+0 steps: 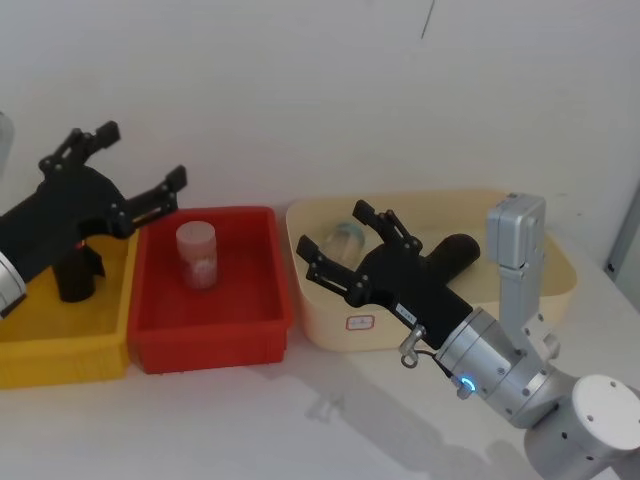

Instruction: Pick up the garbage bag with the one hand and transfer it to the other hand.

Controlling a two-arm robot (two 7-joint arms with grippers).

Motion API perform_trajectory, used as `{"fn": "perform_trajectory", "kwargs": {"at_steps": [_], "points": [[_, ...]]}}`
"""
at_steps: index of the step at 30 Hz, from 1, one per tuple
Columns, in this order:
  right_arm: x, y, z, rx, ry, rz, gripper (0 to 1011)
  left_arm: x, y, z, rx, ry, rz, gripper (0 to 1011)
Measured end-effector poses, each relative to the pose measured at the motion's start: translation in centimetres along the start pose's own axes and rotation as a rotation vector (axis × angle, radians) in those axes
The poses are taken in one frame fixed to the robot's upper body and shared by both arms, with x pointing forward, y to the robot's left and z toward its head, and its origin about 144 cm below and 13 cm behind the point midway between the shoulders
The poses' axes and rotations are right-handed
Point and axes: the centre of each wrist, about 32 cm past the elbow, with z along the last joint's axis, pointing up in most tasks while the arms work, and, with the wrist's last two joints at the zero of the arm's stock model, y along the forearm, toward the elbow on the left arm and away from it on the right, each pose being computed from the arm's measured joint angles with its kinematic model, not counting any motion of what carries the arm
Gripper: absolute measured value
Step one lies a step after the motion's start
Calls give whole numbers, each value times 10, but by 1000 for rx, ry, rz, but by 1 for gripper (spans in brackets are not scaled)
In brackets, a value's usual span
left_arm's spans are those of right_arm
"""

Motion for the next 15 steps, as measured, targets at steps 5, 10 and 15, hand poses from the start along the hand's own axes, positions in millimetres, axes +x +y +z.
{"fn": "perform_trajectory", "kwargs": {"at_steps": [5, 10, 15], "points": [[0, 0, 0, 0, 0, 0, 1000, 5, -2, -3, -1, 24, -71, 1001], [0, 0, 0, 0, 0, 0, 1000, 11, -4, -6, 3, 51, -150, 1001], [0, 0, 0, 0, 0, 0, 1000, 15, -6, -8, 7, 72, -206, 1001]]}}
